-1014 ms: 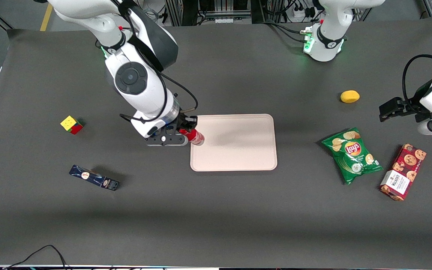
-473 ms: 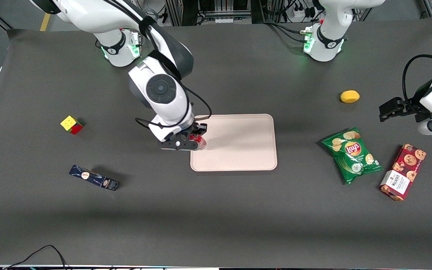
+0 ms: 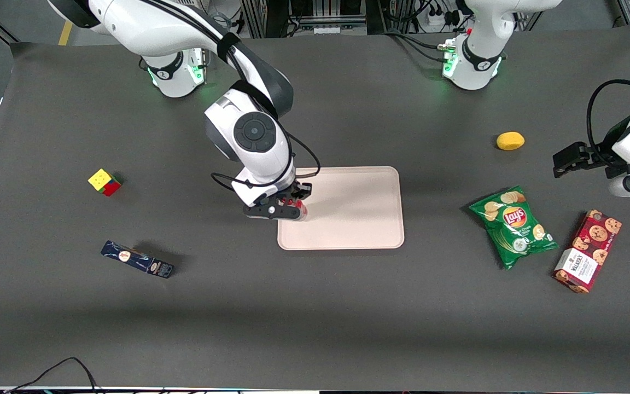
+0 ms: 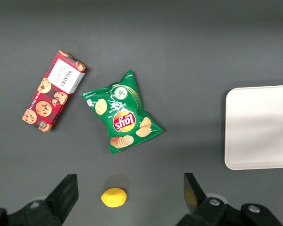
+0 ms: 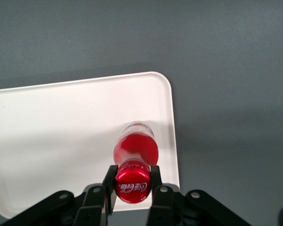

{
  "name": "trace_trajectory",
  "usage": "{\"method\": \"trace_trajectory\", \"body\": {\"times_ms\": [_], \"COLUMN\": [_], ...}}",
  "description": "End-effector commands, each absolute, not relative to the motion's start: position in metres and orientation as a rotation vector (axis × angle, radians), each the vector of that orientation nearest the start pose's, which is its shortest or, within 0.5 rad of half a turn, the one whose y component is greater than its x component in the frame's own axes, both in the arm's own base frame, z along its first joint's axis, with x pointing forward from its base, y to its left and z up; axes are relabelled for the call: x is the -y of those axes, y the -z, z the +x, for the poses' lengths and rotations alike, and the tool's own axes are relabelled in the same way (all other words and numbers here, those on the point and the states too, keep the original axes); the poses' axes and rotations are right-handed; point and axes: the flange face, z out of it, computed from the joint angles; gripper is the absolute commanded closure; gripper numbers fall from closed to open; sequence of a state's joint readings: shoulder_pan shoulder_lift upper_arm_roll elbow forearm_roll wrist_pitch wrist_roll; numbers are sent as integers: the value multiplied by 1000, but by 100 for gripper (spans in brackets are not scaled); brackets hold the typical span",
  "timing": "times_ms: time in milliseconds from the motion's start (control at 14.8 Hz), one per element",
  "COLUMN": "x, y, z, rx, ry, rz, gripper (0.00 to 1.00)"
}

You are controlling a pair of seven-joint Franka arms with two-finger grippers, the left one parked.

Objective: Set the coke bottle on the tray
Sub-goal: 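Lower the bottle upright onto the tray and open the right gripper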

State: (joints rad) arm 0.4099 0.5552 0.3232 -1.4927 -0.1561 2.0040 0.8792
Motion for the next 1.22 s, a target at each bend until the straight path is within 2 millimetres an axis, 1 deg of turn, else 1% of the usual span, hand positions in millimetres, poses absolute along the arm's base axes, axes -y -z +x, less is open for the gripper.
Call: {"method": "trace_trajectory", "body": {"times_ms": [0, 203, 338, 405, 676, 743, 811, 946, 1014, 1081, 1149], "x": [-436, -437, -437, -437, -437, -437, -437, -437, -436, -432, -421], "y": [-352, -348, -346, -345, -344, -345, -345, -346, -350, -360, -375], "z": [549, 549, 550, 549, 549, 549, 550, 550, 551, 554, 561], "rx": [-221, -244, -249, -250, -250, -250, -252, -252, -253, -263, -283], "ry": [-5, 0, 5, 3, 3, 5, 5, 9, 14, 26, 44], "rz": [-3145, -3153, -3147, -3148, -3148, -3147, -3146, -3145, -3142, -3128, -3116], "gripper": [100, 99, 90, 75, 44, 30, 26, 0, 0, 0, 0]}}
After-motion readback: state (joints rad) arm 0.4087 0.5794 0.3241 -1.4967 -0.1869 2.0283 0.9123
